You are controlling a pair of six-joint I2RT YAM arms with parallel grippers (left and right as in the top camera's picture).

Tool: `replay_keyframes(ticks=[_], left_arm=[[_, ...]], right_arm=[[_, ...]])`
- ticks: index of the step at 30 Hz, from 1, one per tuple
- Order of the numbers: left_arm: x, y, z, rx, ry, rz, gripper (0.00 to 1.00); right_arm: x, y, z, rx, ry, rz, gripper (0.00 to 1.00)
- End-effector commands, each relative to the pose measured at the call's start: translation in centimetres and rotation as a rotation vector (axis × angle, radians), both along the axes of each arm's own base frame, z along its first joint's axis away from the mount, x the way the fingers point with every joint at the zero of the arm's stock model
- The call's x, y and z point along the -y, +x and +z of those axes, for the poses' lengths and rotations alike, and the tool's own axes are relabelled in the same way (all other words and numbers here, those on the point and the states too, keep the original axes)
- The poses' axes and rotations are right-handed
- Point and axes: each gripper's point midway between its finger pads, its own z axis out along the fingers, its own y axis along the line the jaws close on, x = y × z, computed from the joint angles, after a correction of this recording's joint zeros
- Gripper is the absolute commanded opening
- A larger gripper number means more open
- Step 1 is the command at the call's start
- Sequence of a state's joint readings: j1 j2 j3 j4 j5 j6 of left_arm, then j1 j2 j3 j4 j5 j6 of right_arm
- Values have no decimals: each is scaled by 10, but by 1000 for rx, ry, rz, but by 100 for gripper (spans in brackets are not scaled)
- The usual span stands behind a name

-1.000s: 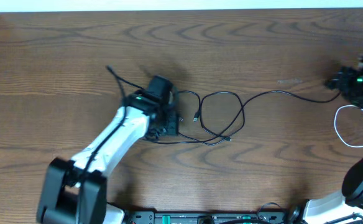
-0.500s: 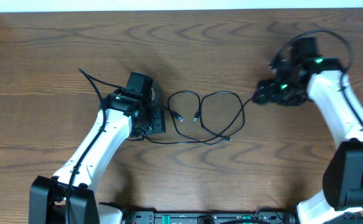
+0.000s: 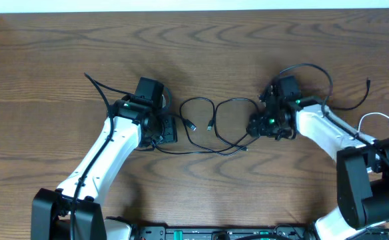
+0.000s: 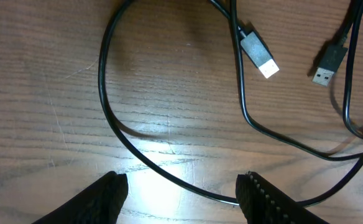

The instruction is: Untangle cables

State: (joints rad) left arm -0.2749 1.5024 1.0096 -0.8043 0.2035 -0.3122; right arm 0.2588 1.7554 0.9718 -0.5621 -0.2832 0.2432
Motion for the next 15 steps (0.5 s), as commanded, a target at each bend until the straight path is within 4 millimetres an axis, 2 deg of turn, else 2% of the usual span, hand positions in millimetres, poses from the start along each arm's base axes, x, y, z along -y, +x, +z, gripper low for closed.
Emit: replay_keyframes(ticks=[1,3,6,11,12,15], left_arm=[[-2,2,1,6,7,-6,62],[-2,2,1,6,8,-6,62],[-2,2,1,6,8,-6,62],[-2,2,1,5,8,-6,62],[-2,2,1,5,8,-6,62],[-2,2,1,5,8,-6,61]], right_arm=[[-6,-10,-11,-38,26,-99,50],[-11,-12,-12,-44,50,-104,35],[-16,-11,-10,-40,75,-99,2],[-23,0,0,-8,119,-92,1],[-24,4,7,6,130,-73,1],[-22,24,52,63,114,-4,1]])
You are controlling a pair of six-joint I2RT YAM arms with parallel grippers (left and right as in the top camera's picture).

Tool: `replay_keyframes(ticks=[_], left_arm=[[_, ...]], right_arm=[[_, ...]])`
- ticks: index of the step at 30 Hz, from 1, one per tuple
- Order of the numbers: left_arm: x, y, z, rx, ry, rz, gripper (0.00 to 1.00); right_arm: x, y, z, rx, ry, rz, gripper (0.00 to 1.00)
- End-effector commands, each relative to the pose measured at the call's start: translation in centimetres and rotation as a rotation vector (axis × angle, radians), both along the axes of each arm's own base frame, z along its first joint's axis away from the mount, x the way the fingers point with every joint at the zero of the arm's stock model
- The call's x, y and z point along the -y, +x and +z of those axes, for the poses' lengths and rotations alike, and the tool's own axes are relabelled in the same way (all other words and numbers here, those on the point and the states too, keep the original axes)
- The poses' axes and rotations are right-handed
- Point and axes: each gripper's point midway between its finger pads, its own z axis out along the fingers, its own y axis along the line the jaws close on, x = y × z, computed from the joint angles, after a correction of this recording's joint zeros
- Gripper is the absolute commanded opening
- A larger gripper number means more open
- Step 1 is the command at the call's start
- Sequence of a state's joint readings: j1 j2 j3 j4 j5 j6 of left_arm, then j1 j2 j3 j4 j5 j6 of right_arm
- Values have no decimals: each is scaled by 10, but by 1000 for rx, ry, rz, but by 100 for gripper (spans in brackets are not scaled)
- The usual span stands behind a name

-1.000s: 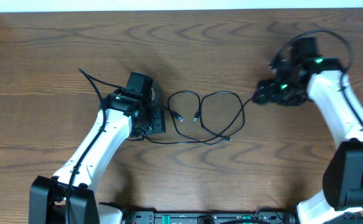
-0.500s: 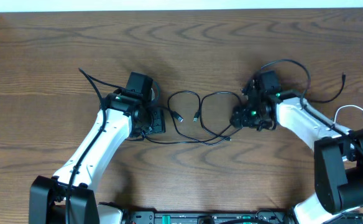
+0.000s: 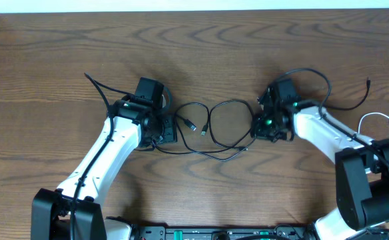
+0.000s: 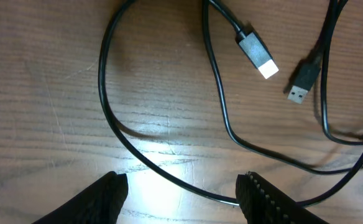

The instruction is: Untangle cables

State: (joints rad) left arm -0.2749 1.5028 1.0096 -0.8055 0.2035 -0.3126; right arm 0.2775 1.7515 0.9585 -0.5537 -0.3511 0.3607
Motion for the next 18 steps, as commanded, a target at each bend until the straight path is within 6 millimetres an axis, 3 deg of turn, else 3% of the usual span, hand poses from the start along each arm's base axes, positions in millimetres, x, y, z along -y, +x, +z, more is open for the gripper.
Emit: replay_keyframes(ticks=[1,10,15,18], left_arm=[[-2,2,1,8,7,-7,62],[-2,2,1,7,7,-7,61],[-2,2,1,8,7,-7,62],[-2,2,1,8,7,-7,61]], right_arm=[[-6,43,77,168,17,101,1],[-19,100,259,516,45,174,1],[-25,111,350,736,102,176,1],[-24,114,392,852,112,166,1]])
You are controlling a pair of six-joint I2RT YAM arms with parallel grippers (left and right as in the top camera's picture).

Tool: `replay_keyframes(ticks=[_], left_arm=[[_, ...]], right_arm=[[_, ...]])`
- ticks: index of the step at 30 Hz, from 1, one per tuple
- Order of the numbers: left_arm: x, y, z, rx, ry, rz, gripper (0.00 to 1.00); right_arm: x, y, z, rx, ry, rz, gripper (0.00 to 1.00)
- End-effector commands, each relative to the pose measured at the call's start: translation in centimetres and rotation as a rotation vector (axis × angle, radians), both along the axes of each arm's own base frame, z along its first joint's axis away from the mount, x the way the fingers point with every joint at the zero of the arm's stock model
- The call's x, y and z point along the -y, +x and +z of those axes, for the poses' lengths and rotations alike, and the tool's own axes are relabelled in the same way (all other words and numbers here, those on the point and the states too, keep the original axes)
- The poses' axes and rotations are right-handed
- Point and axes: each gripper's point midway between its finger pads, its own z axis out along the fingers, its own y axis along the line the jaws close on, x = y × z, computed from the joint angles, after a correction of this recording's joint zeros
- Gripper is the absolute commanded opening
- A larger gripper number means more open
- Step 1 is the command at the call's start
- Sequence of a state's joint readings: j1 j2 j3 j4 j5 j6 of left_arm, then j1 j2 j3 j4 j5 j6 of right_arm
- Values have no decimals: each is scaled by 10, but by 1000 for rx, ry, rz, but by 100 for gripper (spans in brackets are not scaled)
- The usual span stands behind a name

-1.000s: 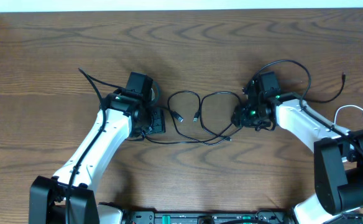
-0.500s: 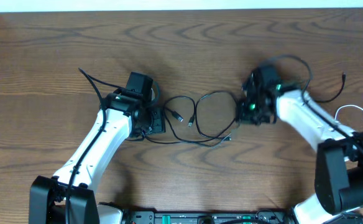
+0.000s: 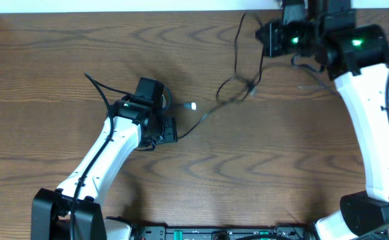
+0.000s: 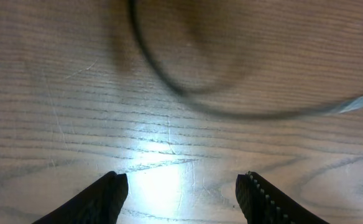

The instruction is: Untangle cables

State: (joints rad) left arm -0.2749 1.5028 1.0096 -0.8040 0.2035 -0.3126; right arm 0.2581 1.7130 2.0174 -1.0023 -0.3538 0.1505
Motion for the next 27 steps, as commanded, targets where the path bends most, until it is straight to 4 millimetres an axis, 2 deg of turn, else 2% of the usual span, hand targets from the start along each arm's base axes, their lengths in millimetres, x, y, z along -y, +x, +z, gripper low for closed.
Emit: replay_keyframes(ticks=[1,4,7,11,14,18,20,22,27], left_arm=[[-2,2,1,6,8,-7,61],[-2,2,1,6,8,-7,61],[-2,2,1,6,8,-7,62],[-2,2,1,6,8,-7,62],[-2,2,1,6,8,-7,62],[-2,2,1,7,8,-7,62],[-2,2,1,6,8,-7,62],[-2,2,1,6,8,-7,62],[-2,2,1,6,7,-7,62]], right_arm=[[3,-3,57,155,27,6,1],[11,-1,80,223,14,-39,1],[13,0,82,230,8,-51,1],[17,-16,51,88,-34,-47,1],[26,-40,16,-86,-93,-53,2],[62,-67,-20,-253,-273,-155,6],[84,-76,-29,-293,-376,-217,7],[95,-77,-30,-295,-429,-253,7],[91,-73,-28,-281,-408,-244,7]])
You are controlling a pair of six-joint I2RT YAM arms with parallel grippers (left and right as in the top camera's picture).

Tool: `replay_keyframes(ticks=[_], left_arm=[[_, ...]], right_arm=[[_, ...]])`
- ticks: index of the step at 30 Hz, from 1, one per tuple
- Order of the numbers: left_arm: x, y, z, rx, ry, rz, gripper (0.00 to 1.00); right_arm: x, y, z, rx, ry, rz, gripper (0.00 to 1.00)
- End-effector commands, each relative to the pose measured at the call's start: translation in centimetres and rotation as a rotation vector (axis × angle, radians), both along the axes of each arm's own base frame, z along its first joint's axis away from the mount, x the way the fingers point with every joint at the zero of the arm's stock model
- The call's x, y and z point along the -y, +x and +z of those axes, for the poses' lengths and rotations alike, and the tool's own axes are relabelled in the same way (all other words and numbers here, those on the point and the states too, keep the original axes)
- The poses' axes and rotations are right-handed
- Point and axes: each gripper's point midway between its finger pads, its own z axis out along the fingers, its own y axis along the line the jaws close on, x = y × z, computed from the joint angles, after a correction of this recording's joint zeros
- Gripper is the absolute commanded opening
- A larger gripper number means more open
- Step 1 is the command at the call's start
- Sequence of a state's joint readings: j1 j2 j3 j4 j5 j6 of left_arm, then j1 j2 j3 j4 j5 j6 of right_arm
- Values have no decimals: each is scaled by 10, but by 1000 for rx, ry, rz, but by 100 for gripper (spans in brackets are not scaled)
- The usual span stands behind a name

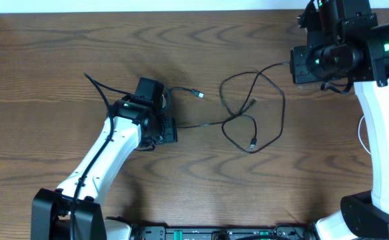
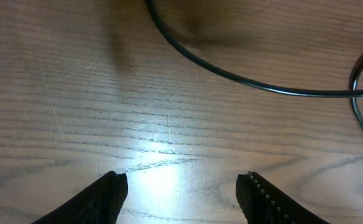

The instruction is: Untangle cables

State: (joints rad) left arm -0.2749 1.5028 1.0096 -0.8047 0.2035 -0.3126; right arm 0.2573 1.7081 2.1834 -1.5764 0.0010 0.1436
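Thin black cables (image 1: pixel 248 113) lie in loose crossing loops at the middle of the table. One strand rises from them to my right gripper (image 1: pixel 300 65), which is held high at the top right and shut on it. A USB plug (image 1: pixel 196 94) lies near my left arm, and another plug (image 1: pixel 252 143) sits at the bottom of the loops. My left gripper (image 1: pixel 170 130) rests low at the left. In the left wrist view it (image 2: pixel 184 180) is open over bare wood, with a cable strand (image 2: pixel 243 81) curving across well ahead of the fingertips.
A white cable (image 1: pixel 360 137) peeks out at the right edge beside the right arm. The wooden table (image 1: pixel 61 40) ends at a pale wall along the top edge. The left arm's own black lead (image 1: pixel 96 87) sticks out to its left.
My right gripper was at the top edge with the cables stretched out beneath it. It now stands further right and lower in the overhead view, and the cables spread in wider loops. The left arm has not moved.
My right gripper was down at the right side of the tangle, with both plugs in front of my open left gripper. Then the loops had shifted left. Then the right gripper was high at the back with the cables drawn out. Now they lie looser mid-table.
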Motion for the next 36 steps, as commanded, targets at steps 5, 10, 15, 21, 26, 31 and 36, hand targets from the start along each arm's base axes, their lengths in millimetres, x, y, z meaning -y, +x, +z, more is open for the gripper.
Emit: replay_keyframes(ticks=[5,10,15,21,26,31,36], left_arm=[[8,1,3,8,-24,-28,71],[33,10,8,88,-61,-139,77],[72,20,13,235,-56,-427,80],[84,28,-3,316,68,-680,80],[89,30,-25,303,98,-807,80],[90,36,-51,268,116,-810,81],[90,40,-57,270,128,-807,79]], right_arm=[[7,5,6,35,-36,-13,13],[8,3,5,26,-39,-13,31],[8,3,5,26,-39,-13,31],[8,3,5,27,-39,-13,31],[8,3,5,27,-39,-13,31],[8,3,5,28,-39,-13,31],[8,3,5,28,-39,-13,31]])
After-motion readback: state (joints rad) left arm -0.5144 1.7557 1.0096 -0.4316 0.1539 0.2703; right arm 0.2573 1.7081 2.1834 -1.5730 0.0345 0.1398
